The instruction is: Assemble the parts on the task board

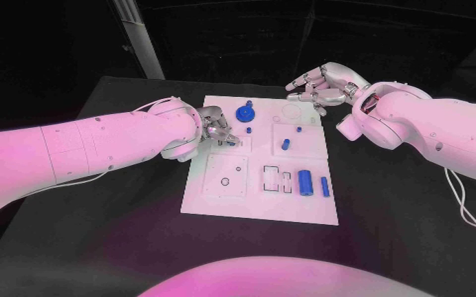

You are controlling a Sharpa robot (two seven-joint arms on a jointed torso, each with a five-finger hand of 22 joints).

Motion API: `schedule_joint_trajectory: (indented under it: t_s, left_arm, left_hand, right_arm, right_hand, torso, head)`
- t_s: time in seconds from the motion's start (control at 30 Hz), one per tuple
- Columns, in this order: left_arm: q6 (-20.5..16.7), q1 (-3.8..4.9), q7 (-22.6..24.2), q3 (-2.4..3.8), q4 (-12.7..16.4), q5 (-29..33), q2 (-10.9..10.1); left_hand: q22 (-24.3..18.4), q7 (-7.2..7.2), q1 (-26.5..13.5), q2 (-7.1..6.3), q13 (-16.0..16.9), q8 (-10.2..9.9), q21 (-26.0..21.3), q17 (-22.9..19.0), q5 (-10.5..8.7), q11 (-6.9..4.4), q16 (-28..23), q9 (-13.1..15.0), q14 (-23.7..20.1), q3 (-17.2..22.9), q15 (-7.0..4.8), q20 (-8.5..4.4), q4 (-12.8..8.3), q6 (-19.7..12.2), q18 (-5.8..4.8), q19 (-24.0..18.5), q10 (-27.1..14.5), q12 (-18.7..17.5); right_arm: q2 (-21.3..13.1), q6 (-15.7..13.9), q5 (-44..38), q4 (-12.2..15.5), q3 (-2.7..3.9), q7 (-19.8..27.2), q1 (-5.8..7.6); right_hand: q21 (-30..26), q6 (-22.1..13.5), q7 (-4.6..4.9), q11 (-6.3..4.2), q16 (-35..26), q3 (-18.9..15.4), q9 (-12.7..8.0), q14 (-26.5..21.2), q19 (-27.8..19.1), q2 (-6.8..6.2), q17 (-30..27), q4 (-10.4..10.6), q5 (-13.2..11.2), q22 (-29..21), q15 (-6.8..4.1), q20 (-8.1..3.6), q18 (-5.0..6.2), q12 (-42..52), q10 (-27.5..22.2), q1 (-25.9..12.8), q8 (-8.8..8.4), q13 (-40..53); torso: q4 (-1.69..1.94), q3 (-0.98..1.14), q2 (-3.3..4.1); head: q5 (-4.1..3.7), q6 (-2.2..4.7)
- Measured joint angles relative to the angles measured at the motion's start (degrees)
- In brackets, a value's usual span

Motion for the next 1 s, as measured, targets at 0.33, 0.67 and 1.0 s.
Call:
schedule_joint_trajectory:
  t_s: [0.33, 0.67, 1.0]
  left_arm:
    - [0.5, 0.1, -0.3, 0.06, -0.4, 0.6, 0.3]
    - [0.9, 0.3, -0.4, 0.03, -0.5, 1.0, 0.4]
    - [3.4, 1.69, -1.2, -0.08, -0.7, 1.1, 0.5]
  left_hand:
    - [0.0, -0.09, 0.5, 0.53, 0.1, 0.0, 0.0, 0.0, 0.4, 0.02, 0.0, 0.0, 0.0, 0.3, 0.0, 0.0, -0.3, 0.1, 0.0, 0.0, 0.2, 0.0]
    - [0.0, -0.09, 0.7, 0.68, 0.5, -0.2, 0.0, 0.0, 0.65, 0.04, 0.0, -0.1, 0.0, 0.5, 0.0, 0.0, -0.2, 0.1, 0.0, 0.0, 0.2, 0.3]
    - [0.0, -0.12, 0.7, 0.74, 1.3, 0.0, 0.0, 0.0, 0.65, -0.23, 0.0, -0.1, 0.0, 0.6, 0.01, 0.0, -0.2, 0.1, 0.0, 0.0, 0.6, 0.9]
  right_arm:
    - [0.0, 0.0, 0.0, 0.0, 0.0, 0.0, 0.0]
    - [0.1, 0.0, 0.0, -0.1, 0.0, 0.0, 0.0]
    - [0.2, 0.0, 0.0, -0.2, 0.0, 0.0, 0.0]
  right_hand:
    - [0.0, 0.0, 0.0, 0.0, 0.0, 0.0, 0.0, 0.0, 0.0, 0.0, 0.0, 0.0, 0.0, 0.0, 0.0, 0.0, 0.0, 0.0, 0.0, 0.0, 0.0, 0.0]
    - [0.0, 0.0, 0.0, 0.0, 0.0, 0.0, 0.0, 0.0, 0.0, 0.0, 0.0, 0.0, 0.0, 0.0, 0.0, 0.0, 0.0, 0.0, 0.0, 0.0, 0.0, 0.0]
    - [0.0, 0.0, 0.0, 0.0, 0.0, -0.1, 0.0, 0.0, 0.0, 0.01, 0.0, 0.1, 0.0, 0.0, 0.0, 0.0, 0.0, 0.0, 0.0, 0.0, 0.0, 0.0]
  torso:
    - [0.02, -0.03, -0.01]
    - [0.07, -0.04, -0.01]
    - [0.07, -0.03, -0.03]
  head:
    - [-0.12, -0.22]
    - [-0.19, -0.3]
    - [-0.1, -0.4]
